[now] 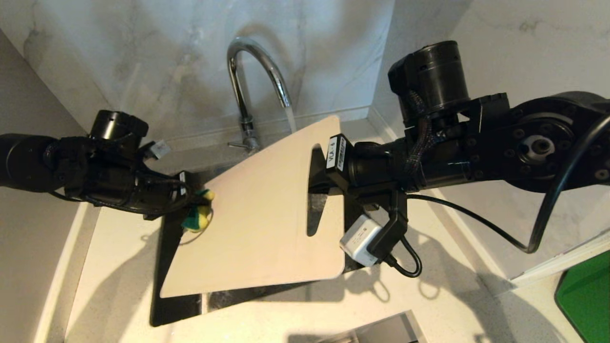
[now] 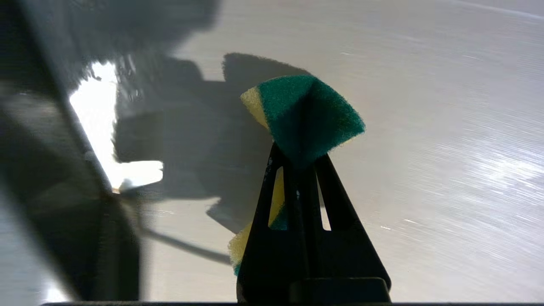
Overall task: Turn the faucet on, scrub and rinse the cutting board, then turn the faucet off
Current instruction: Scrub the cutting board underwater
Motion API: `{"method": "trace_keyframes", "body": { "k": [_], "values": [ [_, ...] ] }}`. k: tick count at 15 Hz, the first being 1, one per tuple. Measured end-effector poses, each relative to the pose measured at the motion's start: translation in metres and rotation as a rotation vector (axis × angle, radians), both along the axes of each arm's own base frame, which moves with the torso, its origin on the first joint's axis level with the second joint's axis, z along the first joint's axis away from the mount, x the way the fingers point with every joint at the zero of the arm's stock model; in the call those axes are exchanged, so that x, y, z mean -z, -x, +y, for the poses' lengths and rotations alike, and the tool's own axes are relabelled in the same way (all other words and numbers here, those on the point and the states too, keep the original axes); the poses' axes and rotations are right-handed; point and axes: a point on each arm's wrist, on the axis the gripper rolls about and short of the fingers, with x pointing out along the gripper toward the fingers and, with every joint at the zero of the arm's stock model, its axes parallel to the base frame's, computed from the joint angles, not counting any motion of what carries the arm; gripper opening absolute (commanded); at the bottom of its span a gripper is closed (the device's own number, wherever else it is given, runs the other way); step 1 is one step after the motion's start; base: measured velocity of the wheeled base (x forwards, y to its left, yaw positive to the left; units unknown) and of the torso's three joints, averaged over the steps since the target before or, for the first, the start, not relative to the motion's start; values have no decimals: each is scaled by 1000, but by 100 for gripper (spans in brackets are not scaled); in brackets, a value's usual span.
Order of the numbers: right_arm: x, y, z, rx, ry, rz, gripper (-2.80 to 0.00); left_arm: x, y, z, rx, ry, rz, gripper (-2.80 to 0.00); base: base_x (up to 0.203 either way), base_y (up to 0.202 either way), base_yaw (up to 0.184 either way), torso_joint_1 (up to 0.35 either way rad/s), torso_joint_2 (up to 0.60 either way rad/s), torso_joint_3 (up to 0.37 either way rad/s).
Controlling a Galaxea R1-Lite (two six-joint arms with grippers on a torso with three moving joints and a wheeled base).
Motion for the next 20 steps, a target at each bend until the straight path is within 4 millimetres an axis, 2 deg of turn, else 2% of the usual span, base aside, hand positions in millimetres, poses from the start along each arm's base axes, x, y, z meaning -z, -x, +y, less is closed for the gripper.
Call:
{"method": "trace_keyframes", "body": {
  "k": [4, 7, 10, 13, 15, 17, 18, 20],
  "values": [
    [-7, 5, -6, 7, -15, -13, -280, 6, -3, 33, -99, 11, 4, -280, 0, 0, 0, 0, 0, 0],
    [-11, 9, -9, 8, -22, -23, -280, -2, 0, 50, -149, 11, -24, -280, 0, 0, 0, 0, 0, 0],
    [-10, 14, -11, 8, -20, -19, -280, -27, 10, 54, -162, 25, -98, -280, 0, 0, 0, 0, 0, 0],
    [-9, 16, -13, 7, -18, -16, -280, -74, 24, 55, -156, 43, -188, -280, 0, 0, 0, 0, 0, 0],
    [-10, 17, -14, 11, -17, -18, -280, -113, 35, 50, -134, 59, -254, -280, 0, 0, 0, 0, 0, 0],
    [-10, 17, -14, 10, -17, -18, -280, -146, 54, 33, -71, 74, -291, -280, 0, 0, 0, 0, 0, 0],
    [-10, 17, -14, 10, -17, -17, -280, -153, 64, 17, -16, 77, -287, -280, 0, 0, 0, 0, 0, 0],
    [-9, 17, -14, 12, -16, -17, -280, -154, 80, -18, 88, 64, -261, -280, 0, 0, 0, 0, 0, 0]
  ]
}}
